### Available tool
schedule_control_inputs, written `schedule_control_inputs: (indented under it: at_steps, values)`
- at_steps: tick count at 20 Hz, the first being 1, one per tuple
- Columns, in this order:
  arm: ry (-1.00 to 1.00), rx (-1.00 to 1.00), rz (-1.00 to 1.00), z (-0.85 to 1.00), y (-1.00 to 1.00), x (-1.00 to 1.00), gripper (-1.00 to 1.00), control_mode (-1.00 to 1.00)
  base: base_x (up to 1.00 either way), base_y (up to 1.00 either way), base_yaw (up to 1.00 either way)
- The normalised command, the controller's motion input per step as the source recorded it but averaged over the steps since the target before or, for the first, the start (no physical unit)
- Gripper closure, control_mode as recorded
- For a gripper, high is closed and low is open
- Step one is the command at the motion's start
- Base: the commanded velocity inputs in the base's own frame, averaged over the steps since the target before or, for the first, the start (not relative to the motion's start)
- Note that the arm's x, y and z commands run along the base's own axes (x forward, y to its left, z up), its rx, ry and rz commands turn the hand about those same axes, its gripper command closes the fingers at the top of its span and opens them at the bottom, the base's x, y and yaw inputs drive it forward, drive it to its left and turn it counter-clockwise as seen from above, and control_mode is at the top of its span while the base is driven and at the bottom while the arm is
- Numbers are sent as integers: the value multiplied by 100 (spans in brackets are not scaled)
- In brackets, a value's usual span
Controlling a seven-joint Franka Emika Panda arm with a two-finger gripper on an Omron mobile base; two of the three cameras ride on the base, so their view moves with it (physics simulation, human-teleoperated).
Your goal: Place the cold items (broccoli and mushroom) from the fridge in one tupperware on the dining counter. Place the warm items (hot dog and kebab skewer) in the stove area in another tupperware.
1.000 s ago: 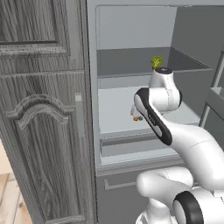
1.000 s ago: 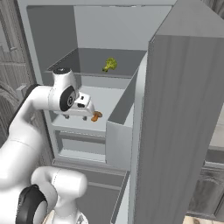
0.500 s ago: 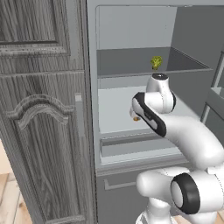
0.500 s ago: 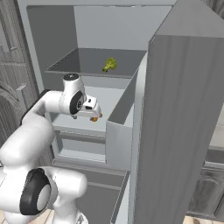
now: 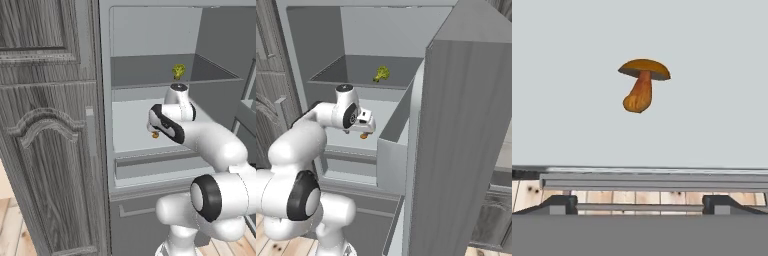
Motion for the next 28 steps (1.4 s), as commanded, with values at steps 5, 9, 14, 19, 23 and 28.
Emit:
schedule_control_inputs:
  at_steps: [5,9,14,19,23,28]
  values:
    - [0,0,-1,-26,0,25,-100,-100,0,0,0]
    - [0,0,-1,-28,0,22,-100,-100,0,0,0]
    - [0,0,-1,-27,0,23,-100,-100,0,0,0]
    - [0,0,-2,-23,0,25,-100,-100,0,0,0]
    - [0,0,-2,-16,0,28,-100,-100,0,0,0]
    - [0,0,-1,-17,0,29,-100,-100,0,0,0]
